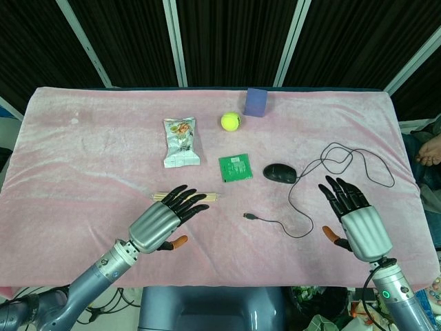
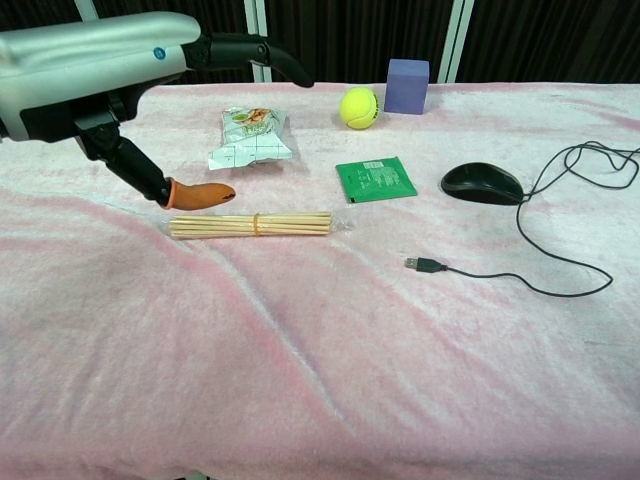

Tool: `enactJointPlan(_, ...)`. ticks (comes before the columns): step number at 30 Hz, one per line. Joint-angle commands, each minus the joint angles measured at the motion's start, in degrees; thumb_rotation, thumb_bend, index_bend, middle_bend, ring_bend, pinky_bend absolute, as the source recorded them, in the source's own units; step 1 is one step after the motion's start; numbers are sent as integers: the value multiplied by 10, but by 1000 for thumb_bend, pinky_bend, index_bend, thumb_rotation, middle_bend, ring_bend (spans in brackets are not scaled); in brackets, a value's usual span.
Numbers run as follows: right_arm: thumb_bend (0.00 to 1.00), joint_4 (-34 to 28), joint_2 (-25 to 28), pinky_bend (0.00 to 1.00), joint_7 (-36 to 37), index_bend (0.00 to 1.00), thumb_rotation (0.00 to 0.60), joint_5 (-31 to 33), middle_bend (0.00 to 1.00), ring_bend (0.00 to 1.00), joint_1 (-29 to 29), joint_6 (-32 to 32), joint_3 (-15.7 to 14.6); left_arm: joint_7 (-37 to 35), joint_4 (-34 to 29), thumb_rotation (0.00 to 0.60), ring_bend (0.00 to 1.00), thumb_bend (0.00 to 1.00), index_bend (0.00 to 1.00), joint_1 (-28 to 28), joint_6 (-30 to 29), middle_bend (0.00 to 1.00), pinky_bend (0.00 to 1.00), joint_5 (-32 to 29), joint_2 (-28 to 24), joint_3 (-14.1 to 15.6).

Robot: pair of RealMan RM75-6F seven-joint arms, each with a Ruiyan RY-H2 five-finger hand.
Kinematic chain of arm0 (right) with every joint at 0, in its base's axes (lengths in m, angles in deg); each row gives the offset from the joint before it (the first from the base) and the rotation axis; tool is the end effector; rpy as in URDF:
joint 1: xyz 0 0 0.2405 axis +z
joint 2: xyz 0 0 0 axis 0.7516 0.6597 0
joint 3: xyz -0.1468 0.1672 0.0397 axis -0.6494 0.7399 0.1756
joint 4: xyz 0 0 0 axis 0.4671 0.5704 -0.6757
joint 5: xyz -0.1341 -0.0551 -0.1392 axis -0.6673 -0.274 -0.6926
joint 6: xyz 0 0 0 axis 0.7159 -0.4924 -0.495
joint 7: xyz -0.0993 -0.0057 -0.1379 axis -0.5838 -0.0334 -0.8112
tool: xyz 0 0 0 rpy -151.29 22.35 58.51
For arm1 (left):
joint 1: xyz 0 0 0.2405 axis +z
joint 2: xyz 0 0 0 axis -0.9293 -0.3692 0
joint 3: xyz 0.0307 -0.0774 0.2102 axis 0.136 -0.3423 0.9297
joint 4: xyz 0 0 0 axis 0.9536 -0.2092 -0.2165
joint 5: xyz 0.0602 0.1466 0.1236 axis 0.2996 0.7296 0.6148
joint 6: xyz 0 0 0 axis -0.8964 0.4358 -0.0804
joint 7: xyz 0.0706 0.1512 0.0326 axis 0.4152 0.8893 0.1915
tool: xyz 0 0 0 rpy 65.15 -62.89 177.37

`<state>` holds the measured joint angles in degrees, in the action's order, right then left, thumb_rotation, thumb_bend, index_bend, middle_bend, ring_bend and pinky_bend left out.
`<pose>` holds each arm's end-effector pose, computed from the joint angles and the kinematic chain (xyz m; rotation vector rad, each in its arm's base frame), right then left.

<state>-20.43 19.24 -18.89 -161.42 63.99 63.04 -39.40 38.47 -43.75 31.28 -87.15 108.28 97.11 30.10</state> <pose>-0.1839 -0.2383 0.1337 1.6895 -0.7084 1.0459 -0.0421 0.2496 0.0291 -2.1195 -0.7970 -1.2679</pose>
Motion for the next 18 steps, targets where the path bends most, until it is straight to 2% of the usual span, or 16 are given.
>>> enactJointPlan(1, 175, 0, 0, 141, 1, 0, 600, -1, 0, 64, -1, 3, 0, -2, -2, 600, 0, 313, 132, 1, -4, 69, 0, 1, -5, 0)
enactJointPlan(6, 174, -4, 6, 141, -2, 0, 600, 14, 0, 64, -8, 4, -1, -5, -10, 600, 0, 313, 132, 13, -22, 68, 0, 5, -33, 3)
enactJointPlan(12, 174, -40, 37, 141, -5, 0, 600, 73, 0, 64, -31, 5, -2, -8, -16, 600, 0, 313, 133, 64, -93, 67, 0, 1, -117, 7)
enactJointPlan(18, 174, -73, 35, 141, -7, 0, 600, 154, 0, 64, -39, -9, 9, -27, -16, 600, 0, 313, 133, 130, -176, 66, 0, 11, -178, 24)
